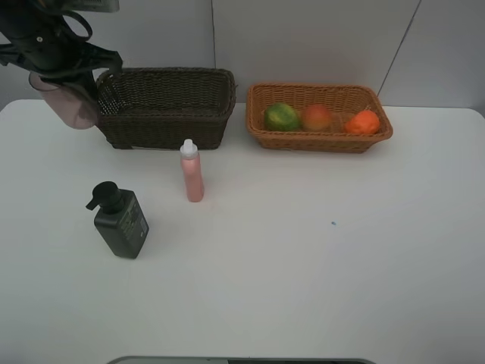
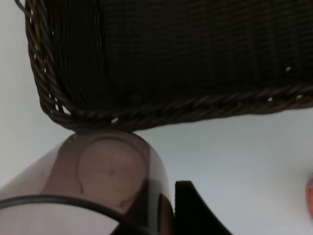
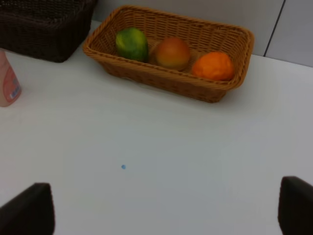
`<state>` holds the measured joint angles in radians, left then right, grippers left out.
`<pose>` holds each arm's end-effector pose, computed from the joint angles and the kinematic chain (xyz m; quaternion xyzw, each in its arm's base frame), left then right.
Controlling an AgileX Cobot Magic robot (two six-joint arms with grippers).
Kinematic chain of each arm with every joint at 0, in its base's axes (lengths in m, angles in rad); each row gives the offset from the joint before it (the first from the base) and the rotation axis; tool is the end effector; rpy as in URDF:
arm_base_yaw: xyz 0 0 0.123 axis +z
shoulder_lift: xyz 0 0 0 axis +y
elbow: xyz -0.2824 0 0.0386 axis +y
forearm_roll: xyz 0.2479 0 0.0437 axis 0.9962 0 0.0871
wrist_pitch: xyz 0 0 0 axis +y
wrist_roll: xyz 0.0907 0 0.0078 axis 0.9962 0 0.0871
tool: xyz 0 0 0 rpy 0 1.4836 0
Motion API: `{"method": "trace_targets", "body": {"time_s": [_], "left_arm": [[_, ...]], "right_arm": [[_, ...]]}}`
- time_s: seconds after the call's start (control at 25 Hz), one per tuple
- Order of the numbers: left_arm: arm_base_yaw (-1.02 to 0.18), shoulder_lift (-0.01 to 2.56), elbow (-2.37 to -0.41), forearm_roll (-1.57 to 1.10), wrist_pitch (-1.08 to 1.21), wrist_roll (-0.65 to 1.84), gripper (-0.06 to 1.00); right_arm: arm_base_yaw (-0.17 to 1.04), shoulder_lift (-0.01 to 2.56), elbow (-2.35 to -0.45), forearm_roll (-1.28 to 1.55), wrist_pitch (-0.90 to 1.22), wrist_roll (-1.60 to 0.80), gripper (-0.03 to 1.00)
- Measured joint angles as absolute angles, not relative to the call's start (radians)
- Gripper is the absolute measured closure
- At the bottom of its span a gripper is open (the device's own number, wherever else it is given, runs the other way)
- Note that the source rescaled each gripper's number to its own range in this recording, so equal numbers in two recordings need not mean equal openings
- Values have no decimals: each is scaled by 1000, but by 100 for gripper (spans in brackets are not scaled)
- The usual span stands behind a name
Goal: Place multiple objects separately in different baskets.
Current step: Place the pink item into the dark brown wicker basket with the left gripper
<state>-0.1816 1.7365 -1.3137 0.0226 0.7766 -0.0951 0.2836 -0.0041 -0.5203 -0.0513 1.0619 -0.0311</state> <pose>0.3630 -0.0652 0.2516 0.0481 0.9726 -0.0219 0.2264 -0.0065 -0.0062 0.2827 -0.1314 0.8366 0.0415 0.5302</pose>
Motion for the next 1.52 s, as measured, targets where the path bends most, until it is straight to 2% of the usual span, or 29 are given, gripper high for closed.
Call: {"method": "trace_targets", "body": {"time_s": [0.32,0.72,1.24,1.52], "left_arm": [[-182,1779,-1510,23,812,-152,94],[-182,2091,-1880,23,988,-199,94],[-182,2285,-1926,10,949,-165,94],[-182,2327,-1972,-75,901,0,94]], "right_arm": [[284,-4,-520,-51,1062,-31,0],[284,-4,-520,-51,1062,-31,0],[284,-4,-520,-51,1062,-31,0],[284,-4,-520,-51,1062,-31,0]]}}
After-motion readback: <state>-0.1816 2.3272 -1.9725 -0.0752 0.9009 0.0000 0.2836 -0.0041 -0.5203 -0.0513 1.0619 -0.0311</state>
